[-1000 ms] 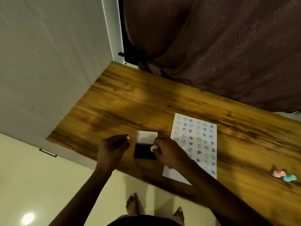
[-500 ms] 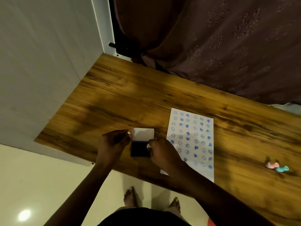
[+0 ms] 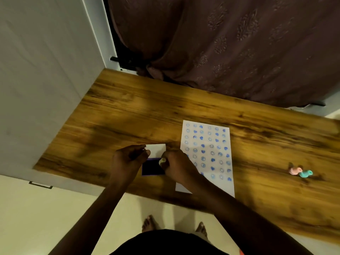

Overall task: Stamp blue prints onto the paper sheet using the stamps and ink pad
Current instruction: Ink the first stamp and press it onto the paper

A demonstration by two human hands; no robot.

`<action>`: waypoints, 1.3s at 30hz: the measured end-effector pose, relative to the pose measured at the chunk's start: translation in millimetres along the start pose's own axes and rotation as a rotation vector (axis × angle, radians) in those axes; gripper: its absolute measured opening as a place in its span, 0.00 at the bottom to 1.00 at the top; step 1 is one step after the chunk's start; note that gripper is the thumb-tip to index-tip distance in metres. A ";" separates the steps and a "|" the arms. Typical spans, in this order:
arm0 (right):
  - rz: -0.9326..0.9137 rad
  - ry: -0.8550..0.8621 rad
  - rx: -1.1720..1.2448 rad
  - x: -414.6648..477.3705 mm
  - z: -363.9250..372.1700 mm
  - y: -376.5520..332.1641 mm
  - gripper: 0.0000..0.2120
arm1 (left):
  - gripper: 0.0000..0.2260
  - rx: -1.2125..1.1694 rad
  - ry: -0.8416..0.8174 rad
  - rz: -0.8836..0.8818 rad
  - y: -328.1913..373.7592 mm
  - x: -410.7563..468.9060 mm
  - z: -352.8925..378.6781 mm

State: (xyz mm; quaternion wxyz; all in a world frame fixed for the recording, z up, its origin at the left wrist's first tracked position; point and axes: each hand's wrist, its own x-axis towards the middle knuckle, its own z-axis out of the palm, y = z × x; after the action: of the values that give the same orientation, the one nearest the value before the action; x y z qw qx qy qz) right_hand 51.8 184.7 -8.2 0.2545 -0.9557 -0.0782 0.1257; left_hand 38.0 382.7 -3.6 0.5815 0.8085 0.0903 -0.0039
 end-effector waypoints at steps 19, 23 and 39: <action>0.463 0.280 0.202 -118.1 -58.2 120.6 0.10 | 0.20 -0.078 -0.229 -0.021 17.5 -24.7 78.2; 0.417 0.163 0.105 -126.5 -50.7 117.9 0.09 | 0.17 -0.044 -0.271 -0.008 20.2 -26.9 86.7; 0.438 0.046 -0.043 -116.0 -29.1 114.8 0.13 | 0.06 -0.044 -0.285 -0.090 19.5 -26.8 94.4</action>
State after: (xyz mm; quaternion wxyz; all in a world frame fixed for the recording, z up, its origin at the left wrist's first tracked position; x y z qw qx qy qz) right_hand -41.1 47.8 -18.7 0.2024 -0.9576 0.1347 0.1545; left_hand 23.9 284.0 -12.8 0.6053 0.7819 0.0432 -0.1427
